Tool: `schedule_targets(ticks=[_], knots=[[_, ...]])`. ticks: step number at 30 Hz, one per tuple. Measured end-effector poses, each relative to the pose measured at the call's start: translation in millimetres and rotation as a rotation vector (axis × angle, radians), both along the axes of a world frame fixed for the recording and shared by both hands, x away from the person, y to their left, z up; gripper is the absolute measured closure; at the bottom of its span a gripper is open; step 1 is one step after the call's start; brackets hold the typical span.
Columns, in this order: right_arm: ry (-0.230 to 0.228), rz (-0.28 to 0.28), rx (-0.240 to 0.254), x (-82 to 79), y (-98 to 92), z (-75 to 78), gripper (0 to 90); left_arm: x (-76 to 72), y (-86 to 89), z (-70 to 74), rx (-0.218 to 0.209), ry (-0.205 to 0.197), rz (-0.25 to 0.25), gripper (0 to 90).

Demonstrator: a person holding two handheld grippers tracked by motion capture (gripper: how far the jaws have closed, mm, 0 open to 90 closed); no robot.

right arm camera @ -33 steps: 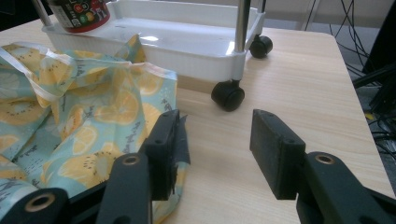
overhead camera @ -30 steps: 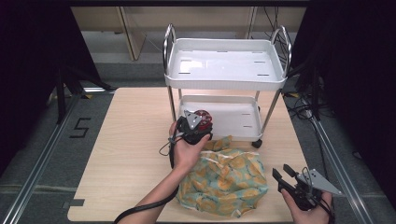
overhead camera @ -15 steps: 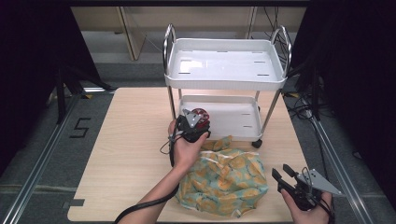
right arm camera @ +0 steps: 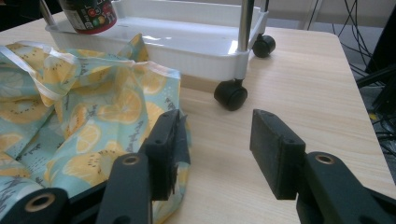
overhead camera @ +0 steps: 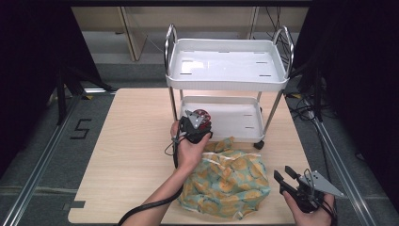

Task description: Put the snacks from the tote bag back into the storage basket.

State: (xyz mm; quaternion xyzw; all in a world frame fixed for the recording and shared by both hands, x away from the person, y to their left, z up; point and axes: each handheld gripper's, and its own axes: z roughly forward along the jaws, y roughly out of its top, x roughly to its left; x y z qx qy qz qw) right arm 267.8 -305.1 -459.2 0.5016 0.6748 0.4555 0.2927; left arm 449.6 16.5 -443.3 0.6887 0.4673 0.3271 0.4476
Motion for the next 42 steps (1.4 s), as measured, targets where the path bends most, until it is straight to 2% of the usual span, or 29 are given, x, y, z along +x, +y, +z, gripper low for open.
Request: schedule_targets(ticks=[4,5,6,7,8,9,13,21,25,26,29,35,36,37,40,41,42], knots=[[0.002,0.0,0.001,0.0,0.2,-0.2,53.9,1.3,-0.1,0.5,0.001,0.003,0.007,25.3],[0.0,0.0,0.001,0.1,0.1,-0.1,53.8,1.6,0.4,0.5,0.01,0.006,0.006,25.3],[-0.011,0.009,-0.012,1.1,-1.0,-0.1,53.8,1.7,2.6,1.2,0.044,0.018,0.005,25.3],[-0.014,0.006,-0.02,0.9,-1.4,0.1,53.9,2.3,2.1,0.6,0.035,0.016,0.007,25.3],[-0.004,0.0,-0.006,0.2,-0.4,0.1,53.9,2.9,0.7,-0.4,0.008,0.008,0.01,25.3],[-0.013,0.007,-0.019,0.8,-1.2,0.0,53.9,3.1,0.6,-0.9,0.008,0.011,0.013,25.3],[0.002,0.0,0.002,-0.2,0.2,-0.2,53.9,4.5,0.9,-2.6,0.014,0.023,0.018,25.3],[0.002,0.001,0.002,0.0,0.0,-0.3,53.9,6.9,0.8,-4.1,0.022,0.025,0.024,25.3],[-0.001,0.002,0.001,-0.1,0.1,-0.2,53.9,8.0,-0.3,-7.5,0.01,0.036,0.03,25.3],[-0.003,0.004,-0.003,0.1,-0.3,-0.2,53.9,8.3,0.3,-7.9,0.021,0.035,0.028,25.3],[0.005,-0.001,0.002,-0.4,0.0,-0.1,53.9,9.1,-0.3,-9.8,0.021,0.045,0.034,25.2],[0.004,-0.003,-0.013,0.5,-1.0,-0.8,53.9,11.1,-1.4,-10.3,0.018,0.051,0.036,25.3],[-0.003,0.007,-0.006,1.0,-1.0,-0.8,53.9,11.4,-1.4,-10.4,0.021,0.051,0.035,25.3],[0.013,-0.002,0.007,-0.2,0.4,-0.6,53.9,11.8,-1.5,-10.7,0.019,0.052,0.035,25.2],[0.013,-0.004,0.009,-0.5,0.4,-0.5,53.9,11.8,-2.4,-10.9,0.019,0.056,0.035,25.3],[0.002,0.0,-0.014,0.6,-1.3,-0.7,53.9,12.0,-2.4,-10.9,0.021,0.055,0.034,25.2],[0.007,-0.003,-0.01,-0.2,-0.7,-0.5,53.9,12.2,-2.6,-10.9,0.024,0.056,0.035,25.2]])
